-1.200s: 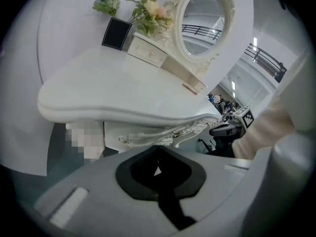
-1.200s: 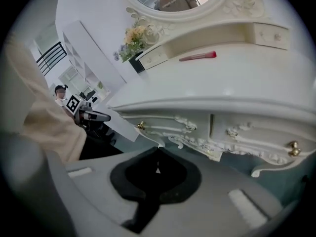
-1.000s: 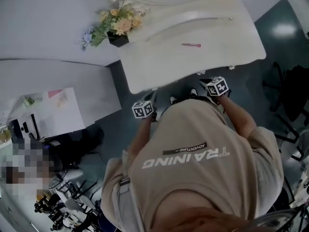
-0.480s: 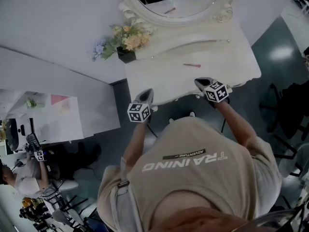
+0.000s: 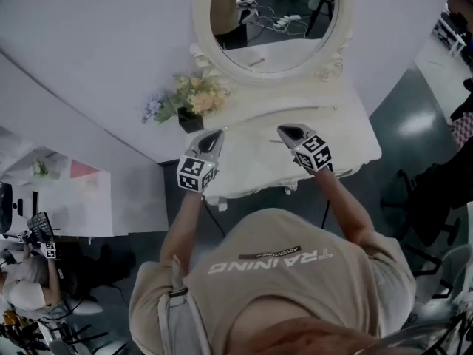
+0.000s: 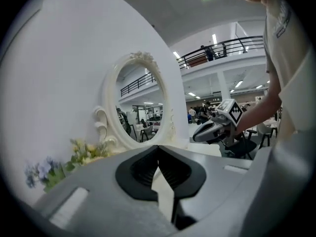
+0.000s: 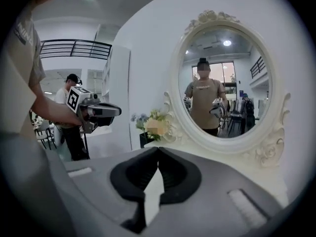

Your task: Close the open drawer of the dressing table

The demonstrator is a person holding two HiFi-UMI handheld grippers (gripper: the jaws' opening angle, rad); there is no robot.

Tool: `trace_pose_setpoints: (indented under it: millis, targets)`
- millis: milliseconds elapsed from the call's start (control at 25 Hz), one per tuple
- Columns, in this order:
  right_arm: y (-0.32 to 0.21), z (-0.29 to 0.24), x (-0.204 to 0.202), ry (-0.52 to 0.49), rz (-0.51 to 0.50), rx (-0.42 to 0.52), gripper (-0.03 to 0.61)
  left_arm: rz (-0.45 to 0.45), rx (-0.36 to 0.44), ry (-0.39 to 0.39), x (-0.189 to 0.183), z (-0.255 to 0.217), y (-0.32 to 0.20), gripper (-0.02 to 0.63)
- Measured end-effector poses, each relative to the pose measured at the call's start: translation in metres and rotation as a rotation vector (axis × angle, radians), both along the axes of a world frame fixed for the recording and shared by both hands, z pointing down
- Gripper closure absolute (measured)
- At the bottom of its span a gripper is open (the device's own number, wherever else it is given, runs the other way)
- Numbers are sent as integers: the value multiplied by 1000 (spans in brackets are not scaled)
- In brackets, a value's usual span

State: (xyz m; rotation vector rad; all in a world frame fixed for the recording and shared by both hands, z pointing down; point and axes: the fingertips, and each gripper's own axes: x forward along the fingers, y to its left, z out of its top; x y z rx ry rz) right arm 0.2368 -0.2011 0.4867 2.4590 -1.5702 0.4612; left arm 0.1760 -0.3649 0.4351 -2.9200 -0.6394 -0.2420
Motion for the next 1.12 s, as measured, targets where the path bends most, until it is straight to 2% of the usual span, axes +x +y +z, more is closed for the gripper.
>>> trace_pose_setpoints:
  millis: [80,240,320,440,640,760,960,1120]
  targets:
    - [-3,-30,3,29,7,48,574,9,18,38,7,-28,-7,606]
    - [-7,-98,13,101,2,148,574,-37,-1,109,13,-78,-25,606]
    - [-1,-126,20,133,11,171,575,-40,18,135,16,-96,-19,607]
    - [6,-164,28,149,31,242,575,-25,88,185,18,-122,-3,606]
    - [7,-197,30,181,54,304,574,-11,65,256,15,-162,15,606]
    - [3,-212,23,210,47,321,575,0,56,283,9,-175,15,606]
    - [-9,-223,18,291,39,299,575,-30,34,294,7,-165,5,607]
    - [-12,-214,8,289,22,262,574,-50,-8,262,9,-150,15,606]
